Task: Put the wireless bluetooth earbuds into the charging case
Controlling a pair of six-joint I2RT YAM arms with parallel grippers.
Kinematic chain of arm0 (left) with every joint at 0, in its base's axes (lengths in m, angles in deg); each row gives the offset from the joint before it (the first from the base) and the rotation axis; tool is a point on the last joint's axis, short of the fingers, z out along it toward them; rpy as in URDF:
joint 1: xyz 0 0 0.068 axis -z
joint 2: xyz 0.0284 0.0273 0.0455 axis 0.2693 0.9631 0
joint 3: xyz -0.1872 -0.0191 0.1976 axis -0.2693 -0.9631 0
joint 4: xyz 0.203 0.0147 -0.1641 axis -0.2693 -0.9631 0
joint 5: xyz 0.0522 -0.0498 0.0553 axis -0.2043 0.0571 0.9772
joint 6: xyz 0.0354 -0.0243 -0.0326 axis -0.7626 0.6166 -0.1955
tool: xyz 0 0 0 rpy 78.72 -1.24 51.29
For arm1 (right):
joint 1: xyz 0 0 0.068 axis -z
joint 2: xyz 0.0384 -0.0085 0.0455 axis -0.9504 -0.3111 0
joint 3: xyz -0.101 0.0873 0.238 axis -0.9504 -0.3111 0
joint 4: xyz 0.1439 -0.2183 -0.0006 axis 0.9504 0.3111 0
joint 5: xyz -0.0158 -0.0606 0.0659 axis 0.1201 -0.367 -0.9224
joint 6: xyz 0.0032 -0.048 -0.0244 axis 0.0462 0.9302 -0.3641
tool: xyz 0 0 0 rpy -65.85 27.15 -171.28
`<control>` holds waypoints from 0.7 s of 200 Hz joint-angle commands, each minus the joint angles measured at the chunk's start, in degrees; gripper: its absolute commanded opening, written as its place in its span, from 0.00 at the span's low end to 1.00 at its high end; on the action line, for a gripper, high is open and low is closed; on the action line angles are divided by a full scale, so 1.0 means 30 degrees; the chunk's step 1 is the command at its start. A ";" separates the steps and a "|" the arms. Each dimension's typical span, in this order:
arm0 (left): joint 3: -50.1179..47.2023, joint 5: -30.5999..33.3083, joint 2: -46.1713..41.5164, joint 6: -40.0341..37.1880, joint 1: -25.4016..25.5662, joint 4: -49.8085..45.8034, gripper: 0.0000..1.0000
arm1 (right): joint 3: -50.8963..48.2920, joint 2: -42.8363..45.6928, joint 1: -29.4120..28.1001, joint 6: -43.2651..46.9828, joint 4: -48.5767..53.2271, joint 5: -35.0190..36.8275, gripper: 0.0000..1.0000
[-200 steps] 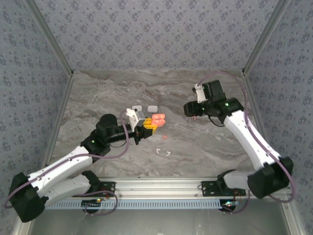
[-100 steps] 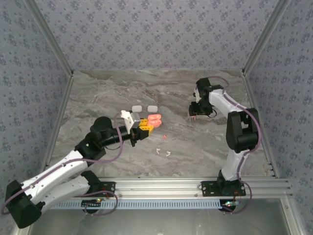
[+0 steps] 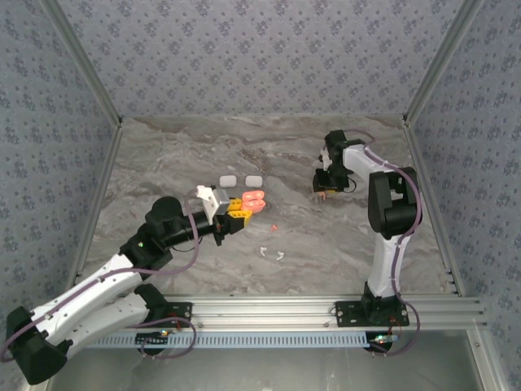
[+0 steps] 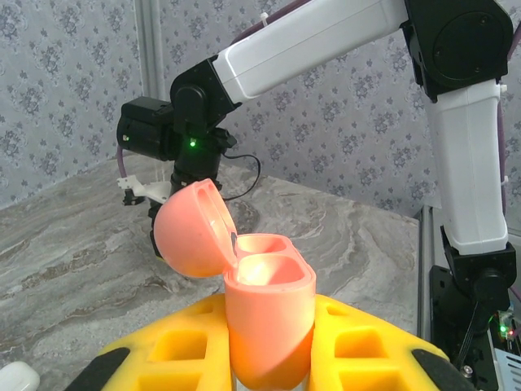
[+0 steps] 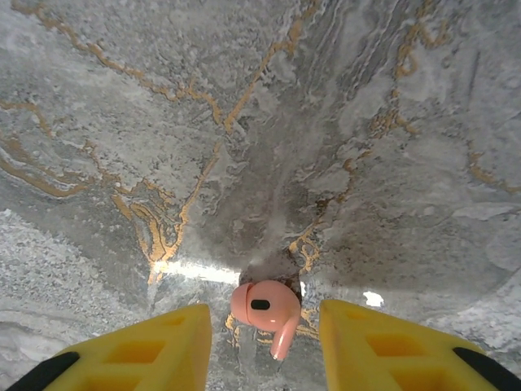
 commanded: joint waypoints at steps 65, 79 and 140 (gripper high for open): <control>0.0139 0.0117 -0.0149 -0.0129 0.0108 0.0004 0.00 | 0.0087 -0.0875 0.0287 -0.0026 -0.0004 -0.0531 0.33; 0.0152 0.0115 -0.0105 -0.0165 0.0117 -0.0008 0.00 | 0.0058 -0.0950 0.0267 -0.0008 -0.0078 -0.0534 0.32; 0.0286 0.0139 -0.0033 -0.0177 0.0108 -0.0096 0.00 | -0.0036 -0.1115 0.0300 0.0047 -0.0122 -0.0860 0.23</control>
